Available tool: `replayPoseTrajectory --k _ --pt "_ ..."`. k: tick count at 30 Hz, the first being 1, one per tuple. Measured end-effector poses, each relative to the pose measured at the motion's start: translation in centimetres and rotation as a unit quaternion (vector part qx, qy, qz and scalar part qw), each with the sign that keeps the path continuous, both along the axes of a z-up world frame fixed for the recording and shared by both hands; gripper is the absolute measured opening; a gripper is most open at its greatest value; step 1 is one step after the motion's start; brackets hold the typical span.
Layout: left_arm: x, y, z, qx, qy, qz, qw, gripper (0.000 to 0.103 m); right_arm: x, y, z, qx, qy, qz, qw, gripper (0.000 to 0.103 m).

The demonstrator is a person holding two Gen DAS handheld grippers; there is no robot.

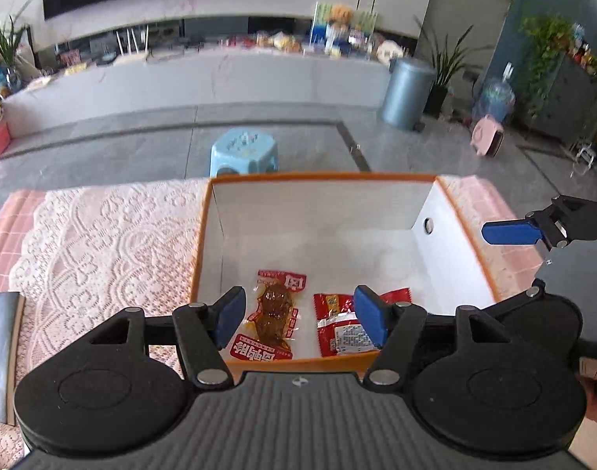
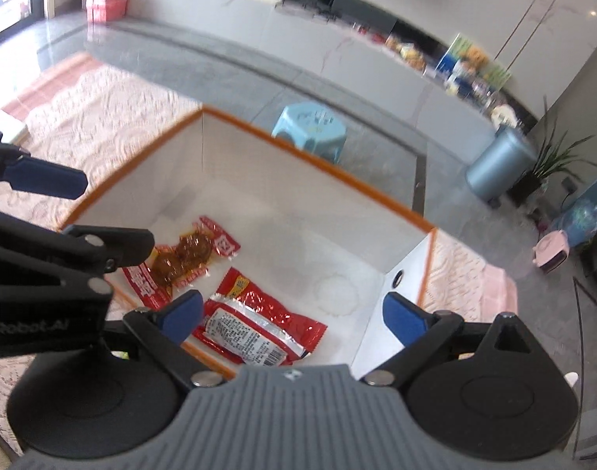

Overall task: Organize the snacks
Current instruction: 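Open both tools to drop the packs into the box, then move both tools back toward the remaining snack pile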

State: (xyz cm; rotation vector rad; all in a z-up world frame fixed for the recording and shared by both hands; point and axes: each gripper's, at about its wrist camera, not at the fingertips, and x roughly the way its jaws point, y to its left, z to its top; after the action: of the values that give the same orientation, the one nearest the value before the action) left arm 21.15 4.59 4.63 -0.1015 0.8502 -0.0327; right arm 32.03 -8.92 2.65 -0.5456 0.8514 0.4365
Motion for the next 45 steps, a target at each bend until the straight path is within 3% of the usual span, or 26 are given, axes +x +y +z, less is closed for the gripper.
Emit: replayPoseTrajectory --k 10,19,23,29,34,45 --pt "-7.1 -0.5 2.7 0.023 -0.082 0.013 0.9963 0.080 -5.8 -3.8 3.4 0.078 -0.048 -0.005 0.996 0.095" --pt "-11.7 -0.1 1.7 -0.003 -0.099 0.023 0.9949 0.083 -11.9 -7.5 3.7 0.161 -0.083 -0.017 0.983 0.096" --pt "-13.4 0.3 0.1 -0.023 -0.094 0.016 0.9952 0.083 -14.7 -9.1 2.4 0.193 -0.090 -0.034 0.977 0.096" --pt "-15.9 0.0 -1.9 -0.022 -0.105 -0.004 0.9943 0.083 -18.0 -10.6 -0.3 0.227 -0.083 -0.065 0.968 0.096" --pt "-16.7 -0.2 -3.8 -0.034 -0.098 -0.016 0.9945 0.083 -20.1 -10.8 -2.9 0.221 -0.099 -0.076 0.967 0.096" --pt "-15.8 0.5 -8.4 -0.051 -0.063 -0.020 0.9965 0.081 -18.8 -10.8 -9.0 0.189 -0.051 -0.101 0.975 0.092"
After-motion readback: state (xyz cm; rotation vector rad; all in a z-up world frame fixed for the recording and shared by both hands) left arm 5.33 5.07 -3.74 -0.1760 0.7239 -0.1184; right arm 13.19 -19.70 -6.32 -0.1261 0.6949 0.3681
